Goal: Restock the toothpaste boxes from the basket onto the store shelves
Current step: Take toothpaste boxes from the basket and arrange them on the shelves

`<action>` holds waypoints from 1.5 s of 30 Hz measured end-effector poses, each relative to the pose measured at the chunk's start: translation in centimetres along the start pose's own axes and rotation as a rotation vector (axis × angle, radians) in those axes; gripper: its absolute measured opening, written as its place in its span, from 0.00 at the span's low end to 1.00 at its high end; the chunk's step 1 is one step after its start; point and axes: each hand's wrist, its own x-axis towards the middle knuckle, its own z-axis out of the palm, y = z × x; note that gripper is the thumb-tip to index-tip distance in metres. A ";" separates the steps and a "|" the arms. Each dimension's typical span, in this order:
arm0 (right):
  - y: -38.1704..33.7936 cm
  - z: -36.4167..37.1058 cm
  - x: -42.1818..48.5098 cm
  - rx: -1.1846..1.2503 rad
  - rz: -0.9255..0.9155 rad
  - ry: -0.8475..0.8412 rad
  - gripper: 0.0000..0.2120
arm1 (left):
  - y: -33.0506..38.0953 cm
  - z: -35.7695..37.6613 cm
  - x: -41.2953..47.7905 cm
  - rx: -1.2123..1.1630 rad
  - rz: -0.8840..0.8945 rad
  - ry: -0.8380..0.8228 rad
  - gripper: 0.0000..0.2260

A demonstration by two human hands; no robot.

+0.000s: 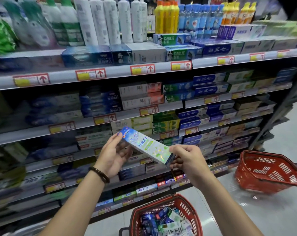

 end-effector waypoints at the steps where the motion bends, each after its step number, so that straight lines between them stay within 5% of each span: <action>1: -0.1 0.6 0.0 0.004 -0.002 0.002 0.08 | 0.5 -0.7 -0.1 -0.018 0.009 0.007 0.04; 11: 0.0 8.6 -1.4 -0.063 -0.056 0.036 0.09 | 5.5 -9.3 -2.4 -0.100 0.040 0.010 0.09; 20: 0.1 16.4 -2.5 -0.125 -0.137 0.107 0.09 | 10.4 -15.0 -6.7 -0.071 0.115 -0.009 0.03; 27: 0.0 22.2 -2.6 0.050 -0.113 0.127 0.09 | 14.1 -18.7 -8.2 -0.118 0.164 -0.005 0.04; 40: -0.1 27.8 1.0 0.162 -0.076 0.073 0.11 | 17.5 -22.3 -7.6 -0.167 0.305 0.102 0.04; 45: 0.0 29.3 4.1 0.196 -0.078 -0.073 0.14 | 18.5 -23.0 -6.5 -0.170 0.358 0.192 0.03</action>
